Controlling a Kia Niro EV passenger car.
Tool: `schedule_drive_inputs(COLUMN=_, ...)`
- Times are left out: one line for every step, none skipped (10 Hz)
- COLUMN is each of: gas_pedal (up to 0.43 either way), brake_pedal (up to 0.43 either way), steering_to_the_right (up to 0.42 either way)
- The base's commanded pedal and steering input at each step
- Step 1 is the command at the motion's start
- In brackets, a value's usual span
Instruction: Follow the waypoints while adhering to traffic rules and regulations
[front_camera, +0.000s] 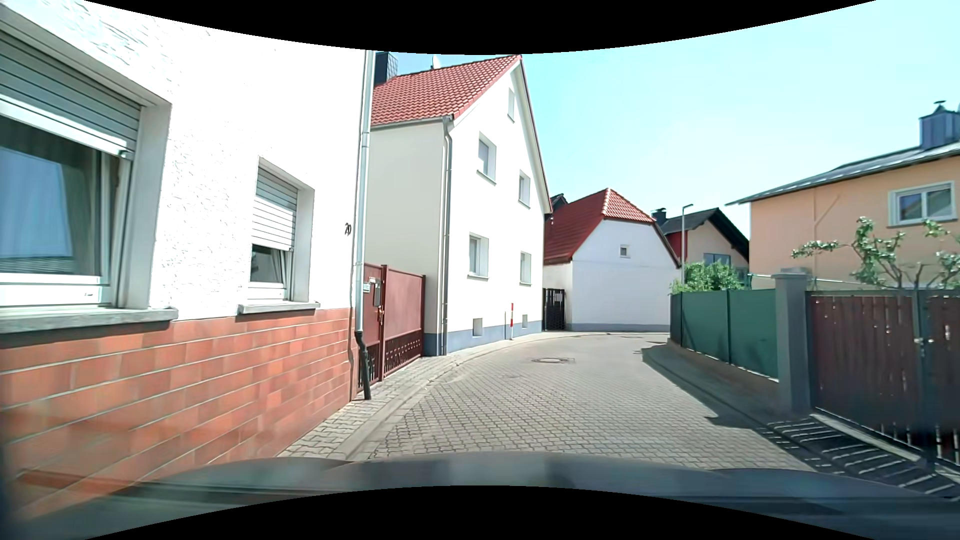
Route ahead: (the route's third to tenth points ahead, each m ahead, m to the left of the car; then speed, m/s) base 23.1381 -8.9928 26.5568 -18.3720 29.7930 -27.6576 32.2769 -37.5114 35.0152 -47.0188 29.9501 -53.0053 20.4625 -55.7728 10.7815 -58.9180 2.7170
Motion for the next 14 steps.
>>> schedule_drive_inputs(gas_pedal=0.000, brake_pedal=0.000, steering_to_the_right=0.092)
schedule_drive_inputs(gas_pedal=0.008, brake_pedal=0.000, steering_to_the_right=0.092)
schedule_drive_inputs(gas_pedal=0.008, brake_pedal=0.000, steering_to_the_right=0.092)
schedule_drive_inputs(gas_pedal=0.008, brake_pedal=0.000, steering_to_the_right=0.091)
schedule_drive_inputs(gas_pedal=0.008, brake_pedal=0.000, steering_to_the_right=0.091)
schedule_drive_inputs(gas_pedal=0.020, brake_pedal=0.000, steering_to_the_right=0.091)
schedule_drive_inputs(gas_pedal=0.020, brake_pedal=0.000, steering_to_the_right=0.091)
schedule_drive_inputs(gas_pedal=0.028, brake_pedal=0.000, steering_to_the_right=0.091)
schedule_drive_inputs(gas_pedal=0.028, brake_pedal=0.000, steering_to_the_right=0.091)
schedule_drive_inputs(gas_pedal=0.028, brake_pedal=0.000, steering_to_the_right=0.091)
schedule_drive_inputs(gas_pedal=0.028, brake_pedal=0.000, steering_to_the_right=0.091)
schedule_drive_inputs(gas_pedal=0.028, brake_pedal=0.000, steering_to_the_right=0.091)
schedule_drive_inputs(gas_pedal=0.028, brake_pedal=0.000, steering_to_the_right=0.090)
schedule_drive_inputs(gas_pedal=0.028, brake_pedal=0.000, steering_to_the_right=0.090)
